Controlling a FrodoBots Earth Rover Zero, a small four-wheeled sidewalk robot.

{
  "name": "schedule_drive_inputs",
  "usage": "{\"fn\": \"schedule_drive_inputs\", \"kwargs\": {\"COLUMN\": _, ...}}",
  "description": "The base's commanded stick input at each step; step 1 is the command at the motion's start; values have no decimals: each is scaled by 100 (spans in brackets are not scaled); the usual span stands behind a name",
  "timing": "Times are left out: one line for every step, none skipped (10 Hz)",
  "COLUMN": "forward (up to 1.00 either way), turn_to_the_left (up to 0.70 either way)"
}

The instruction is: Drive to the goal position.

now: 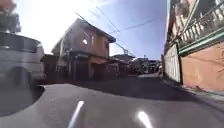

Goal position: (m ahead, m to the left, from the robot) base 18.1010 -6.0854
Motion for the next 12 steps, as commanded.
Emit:
{"fn": "schedule_drive_inputs", "kwargs": {"forward": 85, "turn_to_the_left": 0}}
{"fn": "schedule_drive_inputs", "kwargs": {"forward": 85, "turn_to_the_left": 0}}
{"fn": "schedule_drive_inputs", "kwargs": {"forward": 85, "turn_to_the_left": 0}}
{"fn": "schedule_drive_inputs", "kwargs": {"forward": 85, "turn_to_the_left": 0}}
{"fn": "schedule_drive_inputs", "kwargs": {"forward": 85, "turn_to_the_left": 0}}
{"fn": "schedule_drive_inputs", "kwargs": {"forward": 85, "turn_to_the_left": 0}}
{"fn": "schedule_drive_inputs", "kwargs": {"forward": 85, "turn_to_the_left": 0}}
{"fn": "schedule_drive_inputs", "kwargs": {"forward": 85, "turn_to_the_left": 0}}
{"fn": "schedule_drive_inputs", "kwargs": {"forward": 85, "turn_to_the_left": 0}}
{"fn": "schedule_drive_inputs", "kwargs": {"forward": 85, "turn_to_the_left": -13}}
{"fn": "schedule_drive_inputs", "kwargs": {"forward": 85, "turn_to_the_left": -34}}
{"fn": "schedule_drive_inputs", "kwargs": {"forward": 85, "turn_to_the_left": -34}}
